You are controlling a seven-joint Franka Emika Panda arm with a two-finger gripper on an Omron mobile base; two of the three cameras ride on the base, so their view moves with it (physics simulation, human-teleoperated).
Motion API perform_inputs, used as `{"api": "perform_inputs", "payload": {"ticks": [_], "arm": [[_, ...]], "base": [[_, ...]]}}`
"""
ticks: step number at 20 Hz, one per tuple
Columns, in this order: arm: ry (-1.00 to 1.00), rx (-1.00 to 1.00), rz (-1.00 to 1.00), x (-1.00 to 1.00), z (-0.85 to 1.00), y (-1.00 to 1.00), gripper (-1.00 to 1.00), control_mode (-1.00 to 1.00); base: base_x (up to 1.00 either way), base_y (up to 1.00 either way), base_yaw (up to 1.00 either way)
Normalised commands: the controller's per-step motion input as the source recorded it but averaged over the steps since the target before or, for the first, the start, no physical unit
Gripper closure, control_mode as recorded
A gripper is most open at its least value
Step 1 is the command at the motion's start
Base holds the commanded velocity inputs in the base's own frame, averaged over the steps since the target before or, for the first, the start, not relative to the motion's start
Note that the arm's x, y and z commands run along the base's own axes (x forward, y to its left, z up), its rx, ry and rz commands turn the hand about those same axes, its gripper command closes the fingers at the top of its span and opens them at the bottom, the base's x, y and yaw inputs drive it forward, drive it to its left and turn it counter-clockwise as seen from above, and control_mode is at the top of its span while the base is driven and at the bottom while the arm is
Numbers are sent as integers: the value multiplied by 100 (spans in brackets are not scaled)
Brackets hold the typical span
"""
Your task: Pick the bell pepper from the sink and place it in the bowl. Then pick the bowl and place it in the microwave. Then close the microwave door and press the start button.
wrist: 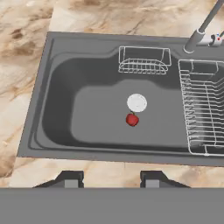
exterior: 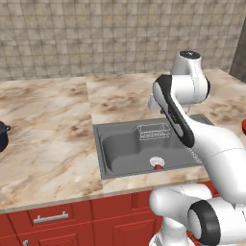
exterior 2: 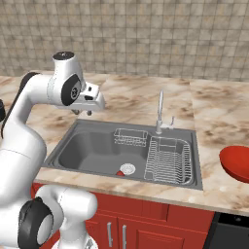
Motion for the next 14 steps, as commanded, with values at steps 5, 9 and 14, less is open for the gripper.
{"api": "perform_inputs", "payload": {"ticks": [5,9,14], "arm": [[5,0,-1,-35,-24,-28,-100,-100],[16,0,-3,-85,-67,-46,-100,-100],[28,0,-6,-26,-91,-20,-100,-100]], "base": [[0,0,0],[0,0,0],[0,0,0]]}}
